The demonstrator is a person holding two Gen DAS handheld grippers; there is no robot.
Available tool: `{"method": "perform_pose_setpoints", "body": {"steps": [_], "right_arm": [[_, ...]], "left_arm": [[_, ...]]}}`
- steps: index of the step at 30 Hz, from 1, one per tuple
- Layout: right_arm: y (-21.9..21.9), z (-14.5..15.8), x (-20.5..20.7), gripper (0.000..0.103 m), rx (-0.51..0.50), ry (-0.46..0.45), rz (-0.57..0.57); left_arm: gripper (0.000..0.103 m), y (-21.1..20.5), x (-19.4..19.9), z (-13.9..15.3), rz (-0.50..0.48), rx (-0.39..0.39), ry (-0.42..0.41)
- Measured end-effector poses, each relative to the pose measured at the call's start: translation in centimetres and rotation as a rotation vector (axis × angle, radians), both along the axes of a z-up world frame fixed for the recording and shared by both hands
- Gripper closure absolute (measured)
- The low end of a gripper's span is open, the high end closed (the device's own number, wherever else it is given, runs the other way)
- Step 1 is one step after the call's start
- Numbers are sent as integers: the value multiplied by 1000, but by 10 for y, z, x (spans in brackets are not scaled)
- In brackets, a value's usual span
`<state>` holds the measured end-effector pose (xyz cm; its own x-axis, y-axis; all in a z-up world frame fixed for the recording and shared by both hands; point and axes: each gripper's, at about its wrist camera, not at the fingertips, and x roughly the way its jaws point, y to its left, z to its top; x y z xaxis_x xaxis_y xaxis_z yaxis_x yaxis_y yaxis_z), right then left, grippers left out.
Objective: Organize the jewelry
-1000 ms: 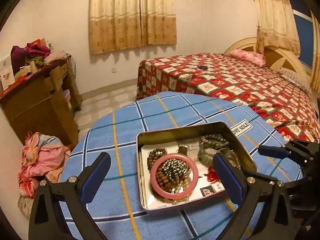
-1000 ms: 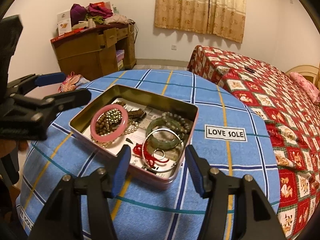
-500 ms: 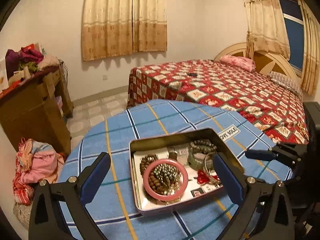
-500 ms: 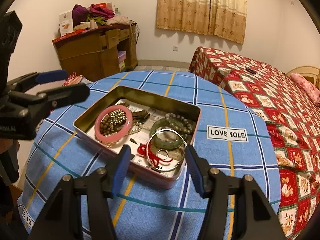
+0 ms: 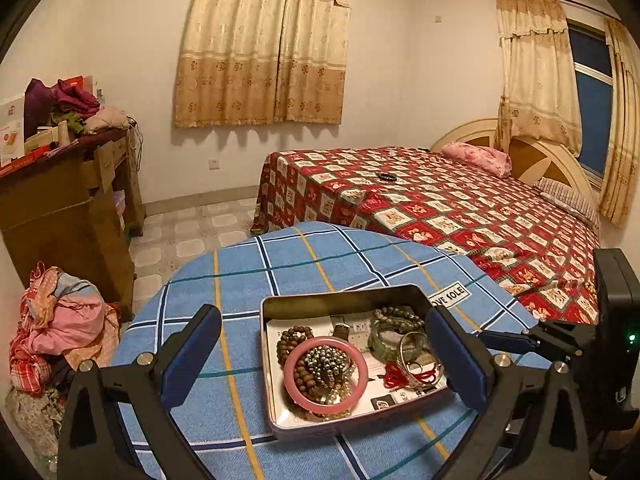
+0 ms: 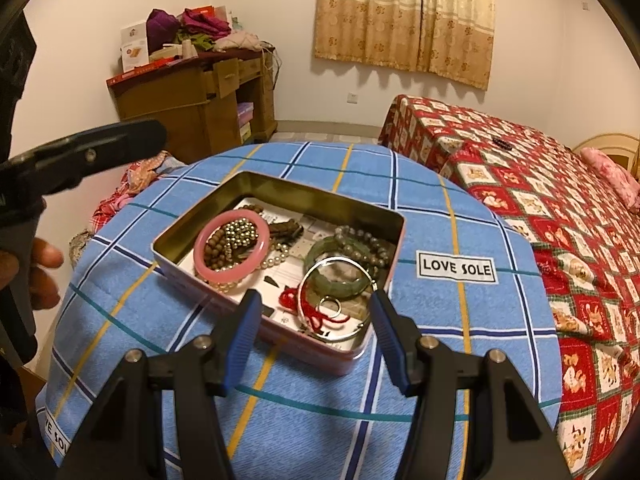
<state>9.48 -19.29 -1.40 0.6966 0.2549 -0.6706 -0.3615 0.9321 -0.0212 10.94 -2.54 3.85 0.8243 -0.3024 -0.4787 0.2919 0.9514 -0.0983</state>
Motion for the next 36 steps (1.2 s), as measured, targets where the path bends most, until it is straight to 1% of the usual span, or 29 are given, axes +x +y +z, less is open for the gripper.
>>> {"method": "perform_pose_setpoints", "body": {"steps": [4, 8, 12, 15, 21, 36], "right_arm": [[-2, 1, -1, 44, 4, -4, -4], [-2, 3, 0, 44, 3, -6, -9], [-3, 5, -2, 44, 2, -13, -9], [-4, 7, -2, 44, 4, -17, -9], [-3, 8, -2, 44, 5, -19, -6], [-3, 8, -2, 44, 4, -20, -8]], "left_arm": [[1, -7, -3, -3, 6, 41, 30], [1, -7, -3, -8, 29, 44, 66], [1, -8, -5, -9, 67, 70, 69], [1, -8, -6, -8, 65, 66, 70], [1, -12, -7, -8, 59, 92, 67], [1, -16, -6, -12, 70, 122, 65]]}}
